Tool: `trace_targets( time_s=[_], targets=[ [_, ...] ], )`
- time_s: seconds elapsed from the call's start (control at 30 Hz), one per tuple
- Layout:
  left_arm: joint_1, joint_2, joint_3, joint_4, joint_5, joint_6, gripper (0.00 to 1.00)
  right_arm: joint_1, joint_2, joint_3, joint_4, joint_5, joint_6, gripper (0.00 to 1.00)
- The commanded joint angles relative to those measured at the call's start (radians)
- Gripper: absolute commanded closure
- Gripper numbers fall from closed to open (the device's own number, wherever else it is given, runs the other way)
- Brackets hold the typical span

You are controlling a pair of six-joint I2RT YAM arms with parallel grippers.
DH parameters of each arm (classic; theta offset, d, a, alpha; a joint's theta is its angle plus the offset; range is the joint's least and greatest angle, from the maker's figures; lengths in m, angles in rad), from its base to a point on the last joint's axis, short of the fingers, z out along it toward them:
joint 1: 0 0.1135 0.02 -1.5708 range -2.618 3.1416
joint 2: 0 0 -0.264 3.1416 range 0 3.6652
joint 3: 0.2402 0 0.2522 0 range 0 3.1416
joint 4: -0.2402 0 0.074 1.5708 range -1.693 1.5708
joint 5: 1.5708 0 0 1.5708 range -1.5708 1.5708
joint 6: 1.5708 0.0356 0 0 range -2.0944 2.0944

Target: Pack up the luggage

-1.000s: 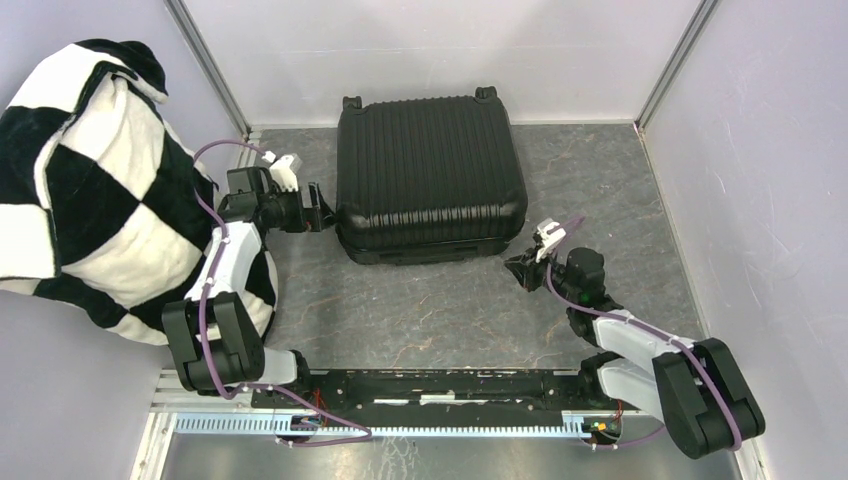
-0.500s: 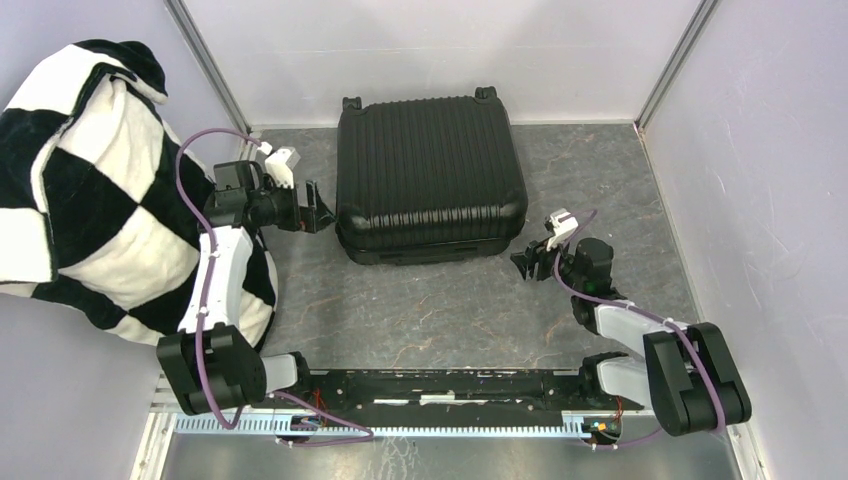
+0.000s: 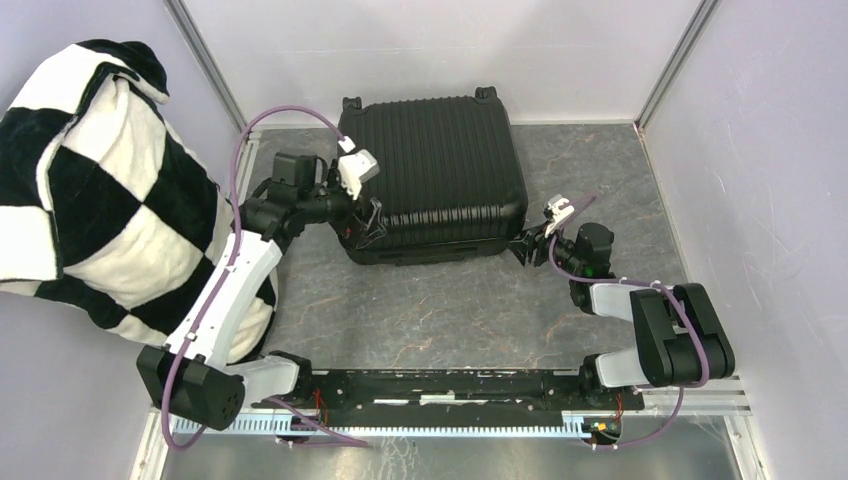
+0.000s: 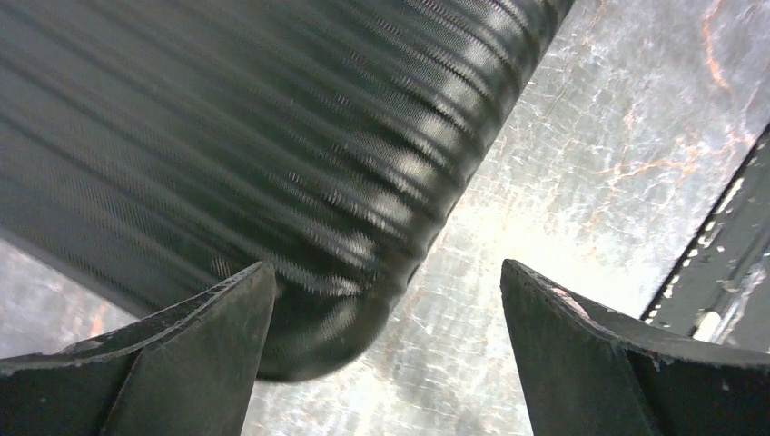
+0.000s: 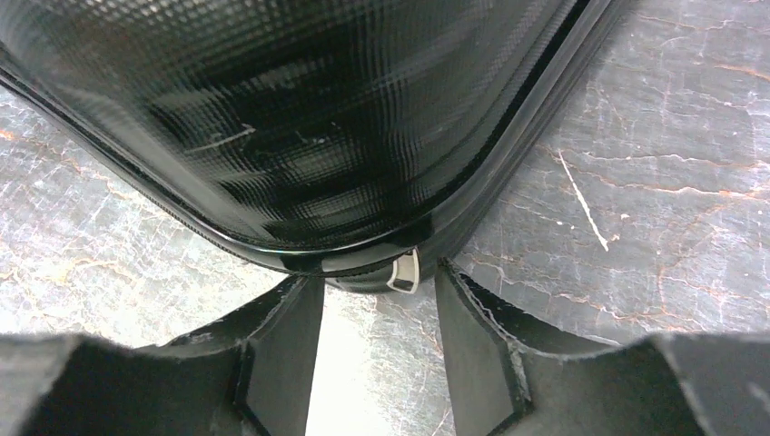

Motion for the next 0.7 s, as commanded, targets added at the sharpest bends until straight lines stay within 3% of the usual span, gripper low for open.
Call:
trace_targets(
  time_s=[0.0, 0.2, 0.4, 0.67],
  targets=[
    [-0.106, 0.051, 0.092, 0.0, -0.135, 0.142, 0.0, -0.026, 0.041, 0.053, 0.084, -0.047, -0.005, 0.48],
    [-0.368, 0.191, 0.271, -0.112, -0.358, 0.321, 0.0, -0.059, 0.076, 0.063, 0.149, -0.109, 0.027, 0.63],
    [-0.517, 0.341, 0.451, -0.182, -0.419, 0.419, 0.0, -0.075, 0.106, 0.052, 0.23, -0.175, 0.075, 0.87],
    [-0.681, 0.523, 0.616, -0.124, -0.46, 0.538, 0.0, -0.086, 0.115, 0.021, 0.304, -0.204, 0.147, 1.0]
  ],
)
